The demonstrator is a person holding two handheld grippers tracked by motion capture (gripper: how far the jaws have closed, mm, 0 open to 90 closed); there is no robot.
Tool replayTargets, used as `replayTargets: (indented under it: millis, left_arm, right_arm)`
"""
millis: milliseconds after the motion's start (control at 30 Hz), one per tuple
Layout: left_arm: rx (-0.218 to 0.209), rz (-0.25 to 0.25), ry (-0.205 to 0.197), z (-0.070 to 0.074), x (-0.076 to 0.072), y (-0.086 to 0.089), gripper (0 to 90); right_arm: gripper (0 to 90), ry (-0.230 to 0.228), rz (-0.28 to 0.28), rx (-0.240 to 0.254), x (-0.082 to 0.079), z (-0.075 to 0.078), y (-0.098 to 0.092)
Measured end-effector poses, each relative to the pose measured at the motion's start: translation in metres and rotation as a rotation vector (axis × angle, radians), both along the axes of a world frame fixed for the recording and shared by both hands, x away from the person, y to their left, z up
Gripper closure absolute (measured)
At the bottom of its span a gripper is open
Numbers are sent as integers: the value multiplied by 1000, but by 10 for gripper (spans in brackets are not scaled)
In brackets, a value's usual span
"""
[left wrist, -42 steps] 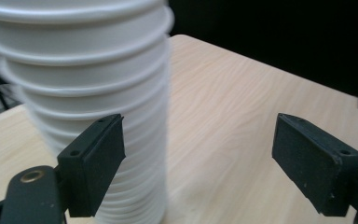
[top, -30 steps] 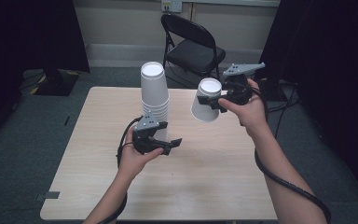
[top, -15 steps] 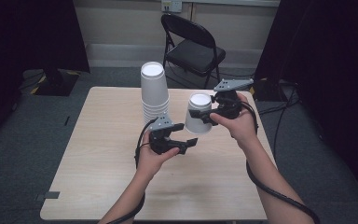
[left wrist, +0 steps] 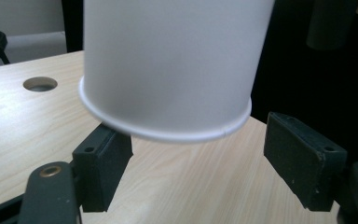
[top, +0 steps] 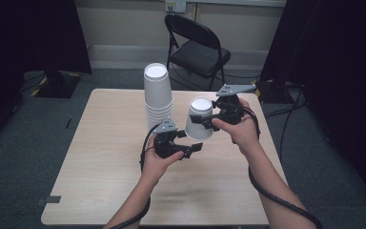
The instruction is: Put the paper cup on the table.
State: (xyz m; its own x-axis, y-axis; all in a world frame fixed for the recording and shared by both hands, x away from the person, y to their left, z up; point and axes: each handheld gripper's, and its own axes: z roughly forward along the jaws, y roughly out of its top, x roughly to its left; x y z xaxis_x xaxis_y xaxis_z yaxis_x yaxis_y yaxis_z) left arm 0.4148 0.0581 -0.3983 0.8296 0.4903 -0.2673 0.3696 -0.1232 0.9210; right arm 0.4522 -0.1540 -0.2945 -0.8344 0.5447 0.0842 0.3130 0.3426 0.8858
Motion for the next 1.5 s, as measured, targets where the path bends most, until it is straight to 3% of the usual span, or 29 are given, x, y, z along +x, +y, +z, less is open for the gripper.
replayTargets:
  millis: [167,333,533,700,967,1333,1400,1500]
  left_arm:
    - [-51,22,-5,-4,1,13,380]
    - [-52,9,-28,-1,-1,25,549]
    - [15,-39,-39,5,-3,35,708]
    - [123,-71,-45,10,-5,37,779]
    - [194,-92,-21,2,-4,43,833]
    - [244,-72,-17,4,-3,58,858]
    - [237,-75,-11,3,-3,60,856]
    - [159,-83,0,2,-3,62,767]
  right_arm:
    - [217,7,15,25,0,-4,0]
    - [216,35,17,63,2,-11,-5]
    - [207,76,37,79,4,-21,-10]
    - [193,113,50,113,6,-31,-13]
    - [181,159,66,135,7,-54,-13]
    - [185,173,77,87,6,-67,-12]
    - [185,181,80,95,7,-70,-11]
    - [194,200,102,107,8,-73,-8]
